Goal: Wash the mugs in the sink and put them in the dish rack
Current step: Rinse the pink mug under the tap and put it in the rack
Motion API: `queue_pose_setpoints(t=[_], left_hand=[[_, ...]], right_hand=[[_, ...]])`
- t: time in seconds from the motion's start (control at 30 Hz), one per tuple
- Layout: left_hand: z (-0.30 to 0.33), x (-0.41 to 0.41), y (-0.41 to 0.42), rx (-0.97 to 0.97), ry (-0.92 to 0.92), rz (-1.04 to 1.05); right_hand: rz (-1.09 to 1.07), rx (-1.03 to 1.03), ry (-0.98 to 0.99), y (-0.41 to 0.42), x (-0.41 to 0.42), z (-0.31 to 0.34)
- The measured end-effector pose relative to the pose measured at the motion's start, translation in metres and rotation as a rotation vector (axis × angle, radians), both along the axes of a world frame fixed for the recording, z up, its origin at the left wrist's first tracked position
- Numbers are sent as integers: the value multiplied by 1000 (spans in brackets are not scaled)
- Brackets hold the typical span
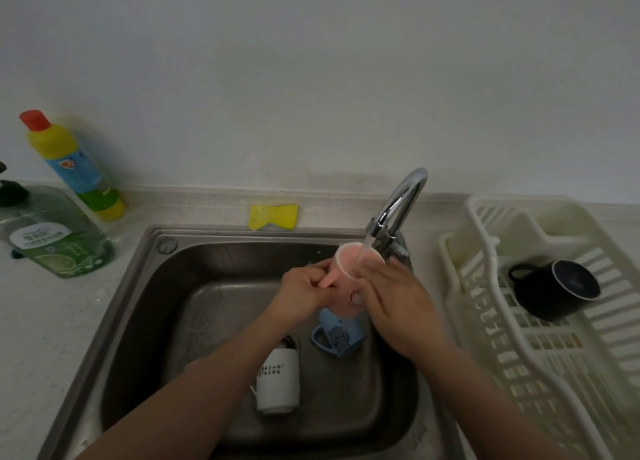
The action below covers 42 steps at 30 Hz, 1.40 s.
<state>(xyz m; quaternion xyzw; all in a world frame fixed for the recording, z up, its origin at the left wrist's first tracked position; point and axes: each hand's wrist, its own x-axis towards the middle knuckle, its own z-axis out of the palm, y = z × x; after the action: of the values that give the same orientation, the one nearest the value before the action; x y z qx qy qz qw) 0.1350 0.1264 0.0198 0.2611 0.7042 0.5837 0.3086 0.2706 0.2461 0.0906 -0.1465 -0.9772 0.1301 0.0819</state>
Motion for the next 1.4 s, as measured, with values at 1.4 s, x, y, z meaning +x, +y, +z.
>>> queue_pose_setpoints(t=[1.4], left_hand=[[4, 3, -13, 53, -262, 13]], right_hand=[[82, -64, 82, -13, -11, -1]])
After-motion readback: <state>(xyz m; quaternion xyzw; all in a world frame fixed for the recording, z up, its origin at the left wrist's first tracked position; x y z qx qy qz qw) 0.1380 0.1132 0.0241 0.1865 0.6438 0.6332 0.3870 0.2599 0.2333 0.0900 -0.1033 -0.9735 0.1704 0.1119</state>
